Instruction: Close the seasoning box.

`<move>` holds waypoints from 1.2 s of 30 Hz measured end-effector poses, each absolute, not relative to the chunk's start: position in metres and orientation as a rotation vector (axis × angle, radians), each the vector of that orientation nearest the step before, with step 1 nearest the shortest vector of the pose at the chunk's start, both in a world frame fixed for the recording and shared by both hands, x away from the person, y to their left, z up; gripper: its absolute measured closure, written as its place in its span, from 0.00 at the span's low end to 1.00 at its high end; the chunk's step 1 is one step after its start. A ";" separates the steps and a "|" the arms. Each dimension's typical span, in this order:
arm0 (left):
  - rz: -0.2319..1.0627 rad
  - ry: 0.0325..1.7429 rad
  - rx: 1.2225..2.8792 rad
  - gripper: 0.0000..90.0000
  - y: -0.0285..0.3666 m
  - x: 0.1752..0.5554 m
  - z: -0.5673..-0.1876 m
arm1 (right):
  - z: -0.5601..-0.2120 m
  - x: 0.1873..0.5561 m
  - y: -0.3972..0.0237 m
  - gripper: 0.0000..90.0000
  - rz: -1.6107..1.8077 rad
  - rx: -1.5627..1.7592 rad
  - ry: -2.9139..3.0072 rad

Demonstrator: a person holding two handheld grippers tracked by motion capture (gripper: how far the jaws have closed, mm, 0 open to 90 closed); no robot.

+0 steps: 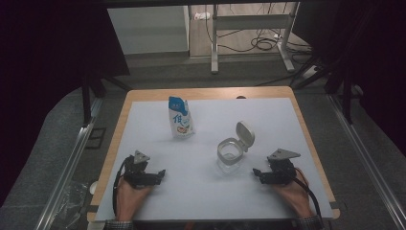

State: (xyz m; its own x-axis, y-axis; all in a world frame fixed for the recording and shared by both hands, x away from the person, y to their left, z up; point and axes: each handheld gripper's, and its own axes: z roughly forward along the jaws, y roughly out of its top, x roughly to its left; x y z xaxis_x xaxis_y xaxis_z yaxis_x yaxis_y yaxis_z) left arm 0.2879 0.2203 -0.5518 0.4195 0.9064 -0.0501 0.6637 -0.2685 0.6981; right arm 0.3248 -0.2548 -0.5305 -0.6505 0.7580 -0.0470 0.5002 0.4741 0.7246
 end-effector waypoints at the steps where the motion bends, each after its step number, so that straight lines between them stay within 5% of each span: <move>1: 0.479 1.311 2.021 0.06 0.221 0.288 -0.551 | -0.531 0.325 -0.255 0.25 0.978 1.051 2.364; 36: 0.369 1.063 1.813 0.18 0.235 0.348 -0.523 | -0.532 0.324 -0.255 0.24 0.988 1.050 2.359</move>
